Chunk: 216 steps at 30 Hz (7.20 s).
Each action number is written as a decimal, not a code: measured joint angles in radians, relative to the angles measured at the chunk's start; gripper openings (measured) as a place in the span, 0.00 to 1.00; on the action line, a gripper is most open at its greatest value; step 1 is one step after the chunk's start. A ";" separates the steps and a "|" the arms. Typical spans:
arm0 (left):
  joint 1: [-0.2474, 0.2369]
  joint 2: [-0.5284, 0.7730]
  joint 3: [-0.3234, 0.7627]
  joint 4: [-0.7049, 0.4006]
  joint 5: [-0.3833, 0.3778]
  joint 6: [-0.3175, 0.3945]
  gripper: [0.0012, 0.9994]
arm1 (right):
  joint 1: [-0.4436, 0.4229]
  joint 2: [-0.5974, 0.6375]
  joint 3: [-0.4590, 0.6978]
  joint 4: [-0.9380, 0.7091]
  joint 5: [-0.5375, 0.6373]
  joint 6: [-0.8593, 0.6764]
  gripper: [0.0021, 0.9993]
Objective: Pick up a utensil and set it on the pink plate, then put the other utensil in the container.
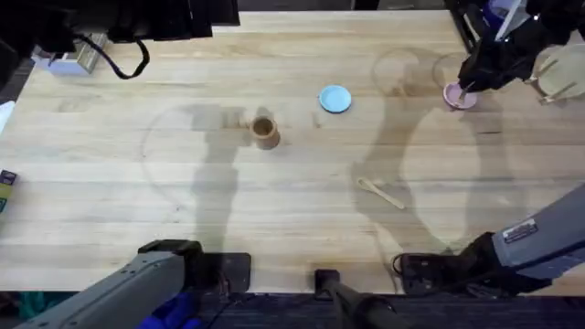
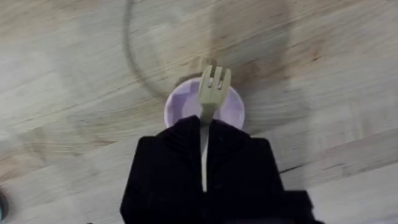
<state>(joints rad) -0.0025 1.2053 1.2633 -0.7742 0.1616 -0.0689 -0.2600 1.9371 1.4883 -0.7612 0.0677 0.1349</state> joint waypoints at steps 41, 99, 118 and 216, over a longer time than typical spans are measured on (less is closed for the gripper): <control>0.000 0.000 0.000 0.000 0.000 0.000 0.99 | 0.000 0.006 0.000 -0.020 0.000 0.007 0.90; 0.000 0.000 0.000 0.016 0.000 0.001 0.99 | 0.402 -0.428 0.000 -0.343 -0.259 -0.570 1.00; 0.000 0.000 0.000 0.023 -0.026 0.066 0.99 | 0.435 -0.522 -0.071 -0.548 -0.335 -0.653 1.00; 0.156 0.038 0.000 -0.053 0.183 0.396 0.99 | 0.980 -0.500 -0.679 -0.137 0.004 -0.502 0.03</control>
<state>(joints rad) 0.1539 1.2434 1.2633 -0.8272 0.3450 0.3267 0.7200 1.4372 0.8092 -0.8982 0.0715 -0.3668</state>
